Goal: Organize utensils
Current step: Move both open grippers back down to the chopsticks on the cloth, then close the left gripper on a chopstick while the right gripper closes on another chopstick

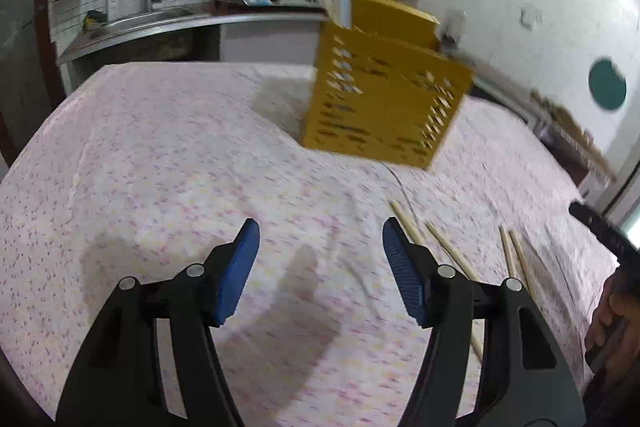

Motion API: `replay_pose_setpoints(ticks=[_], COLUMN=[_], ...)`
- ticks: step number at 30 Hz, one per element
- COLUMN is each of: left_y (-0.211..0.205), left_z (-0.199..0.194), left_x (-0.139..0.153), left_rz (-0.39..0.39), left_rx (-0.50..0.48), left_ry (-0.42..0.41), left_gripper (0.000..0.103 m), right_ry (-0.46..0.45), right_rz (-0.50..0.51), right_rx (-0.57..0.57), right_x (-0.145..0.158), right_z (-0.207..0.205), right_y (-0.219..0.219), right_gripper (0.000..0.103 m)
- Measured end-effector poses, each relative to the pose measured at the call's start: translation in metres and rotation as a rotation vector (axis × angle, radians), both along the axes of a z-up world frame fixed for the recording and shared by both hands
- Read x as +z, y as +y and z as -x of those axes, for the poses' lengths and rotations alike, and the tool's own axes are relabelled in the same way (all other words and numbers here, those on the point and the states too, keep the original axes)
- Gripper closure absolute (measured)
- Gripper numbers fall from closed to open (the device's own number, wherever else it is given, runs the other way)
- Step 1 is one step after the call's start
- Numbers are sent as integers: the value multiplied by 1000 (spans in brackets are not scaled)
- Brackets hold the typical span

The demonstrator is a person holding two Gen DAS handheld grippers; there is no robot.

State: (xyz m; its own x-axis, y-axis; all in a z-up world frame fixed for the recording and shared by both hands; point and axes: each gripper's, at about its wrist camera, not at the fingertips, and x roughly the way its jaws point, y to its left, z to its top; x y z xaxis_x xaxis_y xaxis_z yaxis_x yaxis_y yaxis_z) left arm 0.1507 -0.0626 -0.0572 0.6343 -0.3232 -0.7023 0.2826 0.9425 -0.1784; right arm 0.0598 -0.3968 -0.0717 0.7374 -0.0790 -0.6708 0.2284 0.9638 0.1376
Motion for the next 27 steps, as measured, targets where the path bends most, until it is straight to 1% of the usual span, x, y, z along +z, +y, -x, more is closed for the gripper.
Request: replay_pose_setpoints(ticks=[1, 2, 4, 6, 8, 9, 13, 15, 17, 21, 22, 23, 25, 27], left_y=[-6, -17, -32, -45, -57, -62, -85, -88, -90, -98, -98, -98, -94, -88], left_z=[-1, -4, -9, -13, -18, -20, -29, -32, -34, -46, -50, -54, -58, -58], left_x=[-1, -4, -8, -11, -13, -14, -31, -37, -42, -46, -45, -45, -43, -41], left_rz=[6, 14, -4, -38, -40, -56, -164, -200, -212, -253, -257, -269, -288, -280], left_rx=[-11, -25, -32, -23, -20, -19, -17, -4, -17, -38, -42, -50, -64, -88], left_ry=[21, 62, 93, 100, 116, 113, 132, 134, 144, 155, 160, 163, 158, 161], left_gripper=[40, 40, 41, 41, 41, 41, 41, 41, 39, 39, 39, 41, 44, 49], right_ry=[13, 38, 79, 116, 149, 170, 226, 237, 250, 314, 317, 324, 361, 366], right_rz=[-4, -2, -4, 6, 13, 18, 42, 49, 66, 92, 99, 96, 65, 73], right_rx=[9, 21, 48, 54, 50, 54, 67, 73, 76, 97, 104, 111, 120, 133], right_x=[0, -1, -3, -7, -12, -14, -25, -28, -31, -42, -41, -41, -44, -44], right_z=[-2, -4, -10, -15, -22, -25, -33, -35, -38, -49, -49, -49, -48, -47], right_y=[3, 9, 19, 26, 33, 38, 55, 61, 66, 72, 73, 72, 67, 68], right_gripper=[47, 47, 47, 47, 47, 47, 47, 47, 47, 48, 51, 62, 75, 75])
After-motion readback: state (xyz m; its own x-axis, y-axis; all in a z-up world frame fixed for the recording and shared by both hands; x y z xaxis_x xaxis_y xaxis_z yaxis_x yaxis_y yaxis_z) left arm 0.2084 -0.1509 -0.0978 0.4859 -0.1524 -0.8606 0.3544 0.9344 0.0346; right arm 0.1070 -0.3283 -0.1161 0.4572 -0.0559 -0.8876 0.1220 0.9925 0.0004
